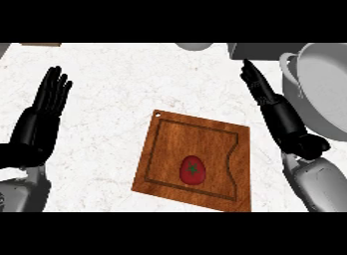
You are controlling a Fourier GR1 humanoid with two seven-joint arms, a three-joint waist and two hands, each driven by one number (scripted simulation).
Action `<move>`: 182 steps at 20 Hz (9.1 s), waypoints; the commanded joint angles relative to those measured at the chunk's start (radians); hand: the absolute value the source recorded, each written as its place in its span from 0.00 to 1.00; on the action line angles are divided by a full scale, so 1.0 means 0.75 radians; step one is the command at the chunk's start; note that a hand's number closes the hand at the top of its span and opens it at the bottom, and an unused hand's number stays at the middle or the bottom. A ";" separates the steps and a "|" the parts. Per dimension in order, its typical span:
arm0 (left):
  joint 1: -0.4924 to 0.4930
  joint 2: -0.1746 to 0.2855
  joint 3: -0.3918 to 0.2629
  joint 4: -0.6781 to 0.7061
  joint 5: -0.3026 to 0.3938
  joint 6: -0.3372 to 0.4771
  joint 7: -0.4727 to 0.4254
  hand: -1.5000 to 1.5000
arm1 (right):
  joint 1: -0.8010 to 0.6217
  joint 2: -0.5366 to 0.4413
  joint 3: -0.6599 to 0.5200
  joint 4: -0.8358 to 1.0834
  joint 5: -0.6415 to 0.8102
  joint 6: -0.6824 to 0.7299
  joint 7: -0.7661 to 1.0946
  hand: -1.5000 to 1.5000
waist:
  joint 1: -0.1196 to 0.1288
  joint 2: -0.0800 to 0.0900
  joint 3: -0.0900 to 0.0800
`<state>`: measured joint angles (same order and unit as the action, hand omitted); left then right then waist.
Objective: Pick the tomato from the cutting board and place it in the pot
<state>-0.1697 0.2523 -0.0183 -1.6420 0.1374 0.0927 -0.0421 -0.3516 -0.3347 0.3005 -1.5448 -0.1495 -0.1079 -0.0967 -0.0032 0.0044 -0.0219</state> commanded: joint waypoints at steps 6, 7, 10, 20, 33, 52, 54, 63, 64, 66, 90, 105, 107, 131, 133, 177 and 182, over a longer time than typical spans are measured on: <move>0.194 0.033 -0.160 0.254 -0.028 -0.159 0.187 0.50 | 0.233 0.229 0.273 0.038 0.255 -0.352 0.402 1.00 | -0.041 0.000 0.022; 0.180 0.027 -0.132 0.217 -0.024 -0.120 0.190 0.50 | 0.137 -0.169 0.188 0.155 0.567 -0.340 0.331 1.00 | -0.094 -0.008 -0.018; 0.229 -0.012 -0.164 0.283 -0.011 -0.130 0.214 0.50 | 0.200 0.130 0.128 -0.014 0.677 -0.809 0.216 0.00 | -0.123 -0.030 0.020; 0.191 -0.015 -0.202 0.279 -0.039 -0.157 0.253 0.50 | 0.534 0.443 0.484 -0.348 1.337 -0.922 0.638 0.00 | -0.042 -0.024 0.021; 0.169 -0.067 -0.234 0.266 -0.058 -0.163 0.295 0.50 | 0.259 0.446 0.456 -0.523 1.313 -0.483 1.599 0.00 | 0.017 -0.006 0.029; 0.150 -0.141 -0.178 0.315 -0.127 -0.234 0.260 0.50 | 0.509 0.327 0.405 -0.415 1.114 -0.404 1.270 0.00 | 0.003 -0.007 0.029; 0.195 -0.064 -0.119 0.217 -0.078 -0.295 0.309 0.50 | 0.544 0.361 0.411 -0.239 1.037 -0.515 1.073 0.00 | 0.007 -0.007 0.030; 0.108 -0.134 -0.128 0.373 -0.131 -0.265 0.260 0.50 | 0.602 0.423 0.358 -0.158 0.609 -0.578 0.582 0.00 | 0.004 -0.005 0.030; 0.041 -0.138 -0.096 0.443 -0.116 -0.270 0.250 0.50 | 0.709 0.409 0.427 -0.269 0.620 -0.593 0.586 0.00 | -0.005 -0.005 0.030; 0.120 -0.150 -0.138 0.363 -0.170 -0.249 0.235 0.50 | 0.605 0.444 0.360 -0.076 0.527 -0.649 0.471 0.00 | 0.006 -0.006 0.030; 0.135 -0.159 -0.088 0.329 -0.179 -0.321 0.270 0.50 | 0.324 0.445 0.477 0.650 -0.117 -0.790 -0.404 1.00 | 0.017 -0.003 0.031; 0.164 -0.152 -0.058 0.325 -0.152 -0.315 0.243 0.50 | 0.348 -0.779 -0.203 0.696 -0.393 0.410 -0.891 1.00 | -0.024 0.010 0.051; 0.146 -0.163 -0.064 0.335 -0.157 -0.309 0.240 0.50 | 0.336 -0.865 -0.263 0.808 -0.402 0.511 -0.991 1.00 | -0.011 0.019 0.049; 0.048 -0.179 -0.104 0.412 -0.191 -0.348 0.238 0.50 | -0.162 -1.136 -0.282 1.352 0.016 0.540 -1.271 1.00 | 0.089 0.018 0.034; 0.097 -0.170 -0.103 0.366 -0.195 -0.345 0.216 0.50 | -0.220 -1.137 -0.244 1.353 0.085 0.533 -1.251 1.00 | 0.082 0.011 0.033; 0.119 -0.167 -0.062 0.370 -0.195 -0.355 0.250 0.50 | -0.905 -0.701 -0.529 1.876 0.177 0.550 -0.752 0.00 | 0.038 0.011 0.033; 0.061 -0.165 -0.049 0.310 -0.173 -0.356 0.319 0.50 | -0.884 -0.837 -0.648 1.932 0.071 0.680 -0.775 0.00 | 0.057 0.019 0.035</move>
<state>-0.1008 0.1186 -0.0650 -1.3878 -0.0038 -0.1662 0.1664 -1.0106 -0.8861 -0.1153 -0.1252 -0.0331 0.3279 -0.6761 0.0308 0.0149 0.0036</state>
